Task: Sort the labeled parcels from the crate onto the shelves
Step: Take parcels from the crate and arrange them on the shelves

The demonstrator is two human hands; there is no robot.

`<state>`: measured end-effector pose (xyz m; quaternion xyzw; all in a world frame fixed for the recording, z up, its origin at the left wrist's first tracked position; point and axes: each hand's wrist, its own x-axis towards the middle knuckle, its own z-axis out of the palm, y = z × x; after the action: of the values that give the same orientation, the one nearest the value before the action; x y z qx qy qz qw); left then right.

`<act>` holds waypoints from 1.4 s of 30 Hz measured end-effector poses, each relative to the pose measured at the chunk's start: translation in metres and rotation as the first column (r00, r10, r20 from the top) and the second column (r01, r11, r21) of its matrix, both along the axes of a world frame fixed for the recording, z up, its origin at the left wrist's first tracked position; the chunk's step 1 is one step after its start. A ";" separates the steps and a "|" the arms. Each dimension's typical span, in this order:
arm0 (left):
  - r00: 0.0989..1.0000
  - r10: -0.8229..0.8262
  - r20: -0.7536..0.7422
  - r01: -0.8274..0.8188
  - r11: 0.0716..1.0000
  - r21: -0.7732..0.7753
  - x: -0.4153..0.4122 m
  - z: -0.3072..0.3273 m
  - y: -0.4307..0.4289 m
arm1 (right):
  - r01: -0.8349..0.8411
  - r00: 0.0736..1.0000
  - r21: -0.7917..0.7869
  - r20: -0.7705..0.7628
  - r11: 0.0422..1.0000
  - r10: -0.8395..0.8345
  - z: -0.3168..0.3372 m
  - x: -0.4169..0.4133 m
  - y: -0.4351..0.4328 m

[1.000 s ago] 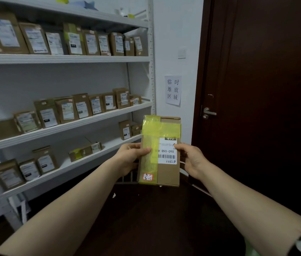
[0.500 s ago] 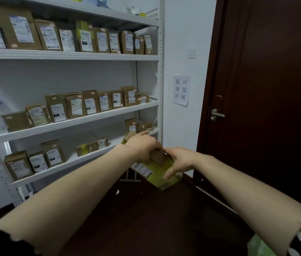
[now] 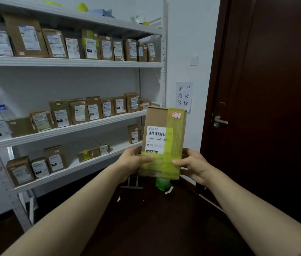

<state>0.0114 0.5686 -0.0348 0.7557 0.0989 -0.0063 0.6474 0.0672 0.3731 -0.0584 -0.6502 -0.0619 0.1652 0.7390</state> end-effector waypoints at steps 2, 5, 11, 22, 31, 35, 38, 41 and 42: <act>0.999 -0.035 0.006 0.035 0.999 -0.008 0.001 -0.005 0.004 | 0.001 1.000 0.004 0.011 1.000 -0.001 -0.003 0.000 0.001; 0.999 -0.051 -0.011 0.051 0.999 0.000 0.004 -0.010 0.009 | -0.004 0.998 -0.011 0.056 1.000 0.004 -0.005 0.002 0.002; 0.998 -0.050 -0.031 0.050 0.999 -0.010 0.007 -0.018 0.013 | 0.012 0.996 -0.072 0.090 0.997 -0.006 -0.010 0.003 0.009; 0.998 -0.059 -0.033 0.059 0.998 0.022 0.012 -0.024 0.018 | -0.010 0.997 -0.081 0.075 0.997 0.016 -0.010 0.006 0.014; 0.995 -0.078 -0.061 0.081 0.996 0.042 0.016 -0.031 0.024 | -0.022 0.996 -0.131 0.080 0.991 0.033 -0.013 0.008 0.017; 0.994 -0.085 -0.075 0.090 0.994 0.068 0.017 -0.033 0.026 | -0.022 0.997 -0.140 0.069 0.990 0.032 -0.016 0.009 0.018; 0.994 -0.083 -0.074 0.088 0.994 0.072 0.018 -0.033 0.027 | -0.027 0.997 -0.149 0.074 0.988 0.038 -0.017 0.011 0.019; 0.993 -0.085 -0.079 0.089 0.995 0.052 0.020 -0.034 0.028 | -0.033 0.995 -0.165 0.084 0.986 0.047 -0.018 0.012 0.019; 0.993 -0.085 -0.079 0.089 0.995 0.040 0.020 -0.033 0.028 | -0.035 0.995 -0.173 0.089 0.984 0.051 -0.019 0.012 0.019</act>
<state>0.0311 0.5968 -0.0679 0.7724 0.0910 -0.0618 0.6255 0.0795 0.3921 -0.0775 -0.7169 -0.0958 0.1554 0.6728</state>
